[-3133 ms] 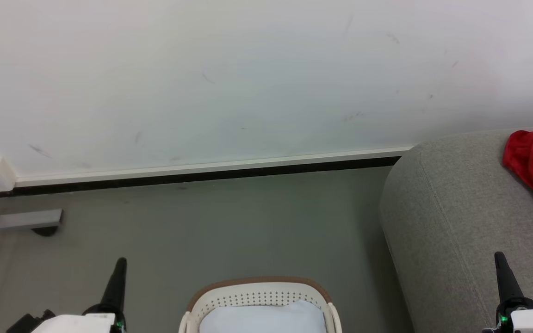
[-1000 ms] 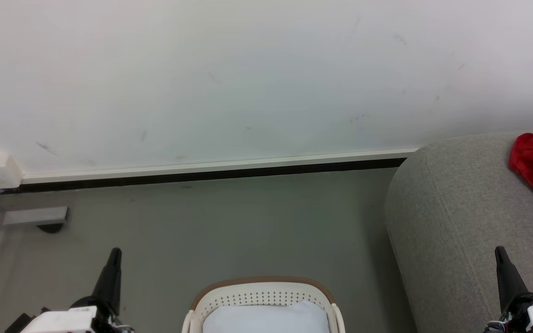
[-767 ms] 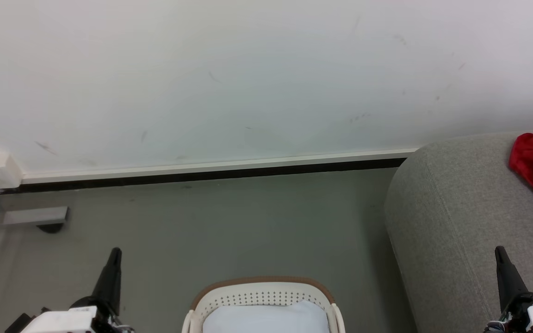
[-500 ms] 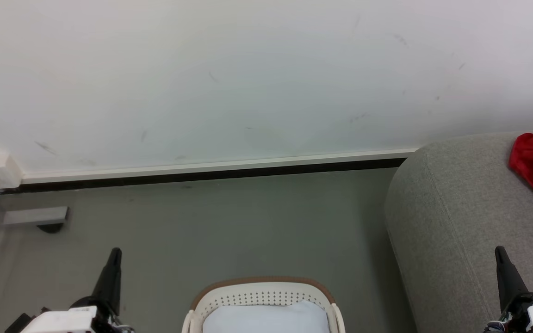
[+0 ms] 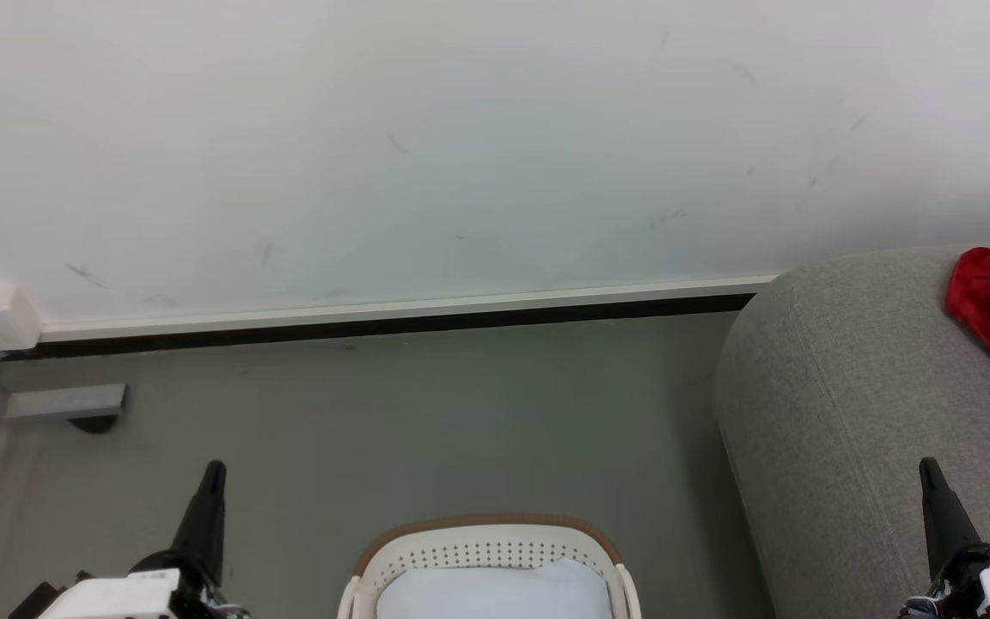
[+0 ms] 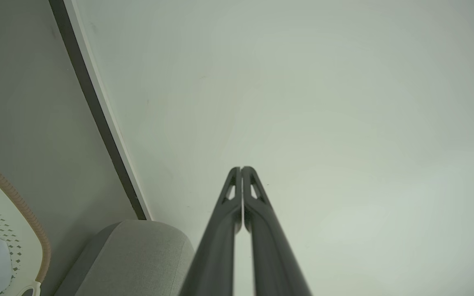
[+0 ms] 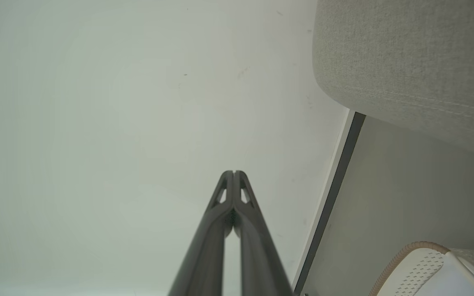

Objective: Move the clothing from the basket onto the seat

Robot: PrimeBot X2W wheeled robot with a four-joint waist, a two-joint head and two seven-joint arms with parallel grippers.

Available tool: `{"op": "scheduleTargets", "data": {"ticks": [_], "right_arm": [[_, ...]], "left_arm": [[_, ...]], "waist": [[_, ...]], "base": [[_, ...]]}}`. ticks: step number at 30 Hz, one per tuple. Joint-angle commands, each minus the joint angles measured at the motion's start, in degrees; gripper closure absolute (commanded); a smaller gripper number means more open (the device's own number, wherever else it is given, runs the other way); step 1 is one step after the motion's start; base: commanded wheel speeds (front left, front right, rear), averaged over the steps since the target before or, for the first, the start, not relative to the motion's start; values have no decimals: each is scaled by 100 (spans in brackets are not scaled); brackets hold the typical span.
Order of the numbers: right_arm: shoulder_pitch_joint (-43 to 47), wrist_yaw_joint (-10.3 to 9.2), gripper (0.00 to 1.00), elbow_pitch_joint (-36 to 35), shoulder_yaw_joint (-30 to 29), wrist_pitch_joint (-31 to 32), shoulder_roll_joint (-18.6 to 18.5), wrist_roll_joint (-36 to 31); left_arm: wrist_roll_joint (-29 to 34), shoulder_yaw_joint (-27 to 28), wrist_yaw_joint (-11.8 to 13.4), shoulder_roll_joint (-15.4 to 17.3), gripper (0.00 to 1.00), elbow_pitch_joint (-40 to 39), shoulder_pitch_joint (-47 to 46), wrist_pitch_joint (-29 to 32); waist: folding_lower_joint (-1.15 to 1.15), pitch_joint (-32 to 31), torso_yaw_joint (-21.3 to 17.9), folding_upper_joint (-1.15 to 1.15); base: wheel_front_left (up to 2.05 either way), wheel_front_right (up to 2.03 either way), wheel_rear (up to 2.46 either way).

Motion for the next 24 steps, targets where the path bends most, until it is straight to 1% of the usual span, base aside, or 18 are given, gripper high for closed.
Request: {"op": "scheduleTargets", "data": {"ticks": [1,24], "right_arm": [[-72,-12,100,-30,-22,18,-42,4],[-72,-12,100,-30,-23,17,-42,4]], "left_arm": [[-77,12,-26,42,100,-19,-49,23],[-77,11,-26,42,100,-19,-49,23]], "waist": [[0,0,0,0],[0,0,0,0]], "base": [[0,0,0],[0,0,0]]}}
